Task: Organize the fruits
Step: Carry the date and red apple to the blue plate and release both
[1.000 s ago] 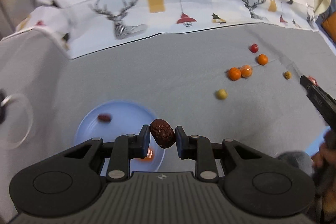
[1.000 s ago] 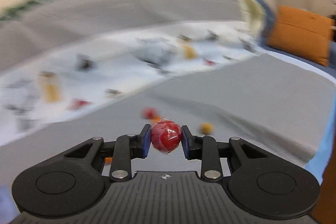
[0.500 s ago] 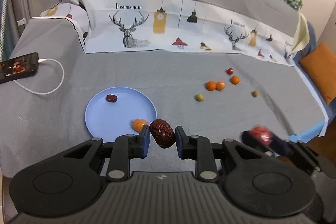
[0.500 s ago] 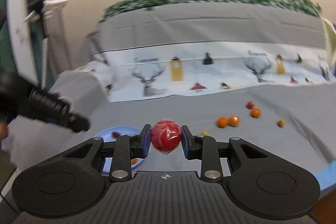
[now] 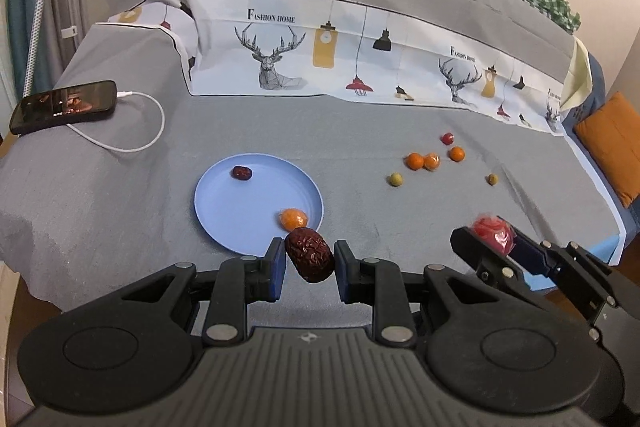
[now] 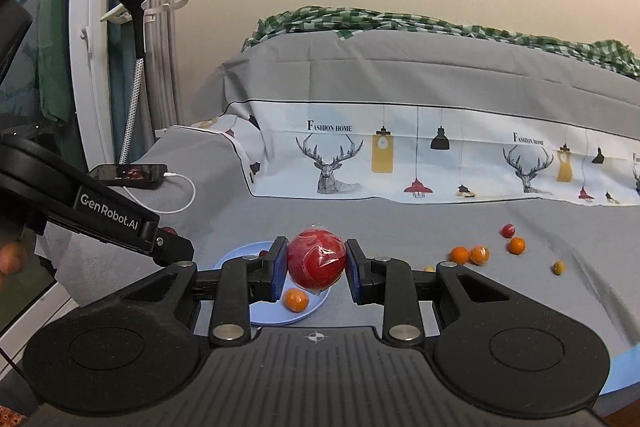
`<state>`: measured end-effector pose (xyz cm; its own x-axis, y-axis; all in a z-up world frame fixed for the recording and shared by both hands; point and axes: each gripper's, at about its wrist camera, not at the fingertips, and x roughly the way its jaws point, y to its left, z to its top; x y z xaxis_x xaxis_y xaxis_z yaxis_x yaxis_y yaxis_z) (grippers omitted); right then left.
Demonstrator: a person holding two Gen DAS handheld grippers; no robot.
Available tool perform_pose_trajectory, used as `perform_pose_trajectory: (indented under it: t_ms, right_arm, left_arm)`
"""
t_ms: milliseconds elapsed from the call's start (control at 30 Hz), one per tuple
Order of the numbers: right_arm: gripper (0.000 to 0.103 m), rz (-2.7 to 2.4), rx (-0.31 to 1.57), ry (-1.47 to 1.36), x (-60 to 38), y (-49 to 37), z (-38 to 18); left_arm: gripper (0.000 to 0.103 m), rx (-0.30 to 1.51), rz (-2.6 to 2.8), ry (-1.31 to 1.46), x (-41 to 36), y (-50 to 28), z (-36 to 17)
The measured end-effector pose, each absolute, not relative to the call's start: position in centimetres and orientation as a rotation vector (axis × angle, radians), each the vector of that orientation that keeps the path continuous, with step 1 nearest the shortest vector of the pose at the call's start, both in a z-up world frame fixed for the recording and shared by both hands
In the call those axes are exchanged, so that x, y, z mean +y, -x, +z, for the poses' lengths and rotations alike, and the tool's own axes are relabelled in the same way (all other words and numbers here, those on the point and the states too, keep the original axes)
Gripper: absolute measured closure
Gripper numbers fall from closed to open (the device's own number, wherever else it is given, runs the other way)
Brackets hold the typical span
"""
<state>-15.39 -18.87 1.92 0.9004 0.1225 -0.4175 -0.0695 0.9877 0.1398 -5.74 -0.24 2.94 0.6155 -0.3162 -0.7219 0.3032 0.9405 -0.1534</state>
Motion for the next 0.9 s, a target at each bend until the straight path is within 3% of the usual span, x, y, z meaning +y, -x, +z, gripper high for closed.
perform_pose_trajectory:
  t_ms: [900]
  right_arm:
    - [0.072,0.123,0.603,-0.048,-15.8,7.8,-1.4]
  left_arm:
    - [0.075,0.906,-0.296,0.040,1.9,-2.9,-0.9]
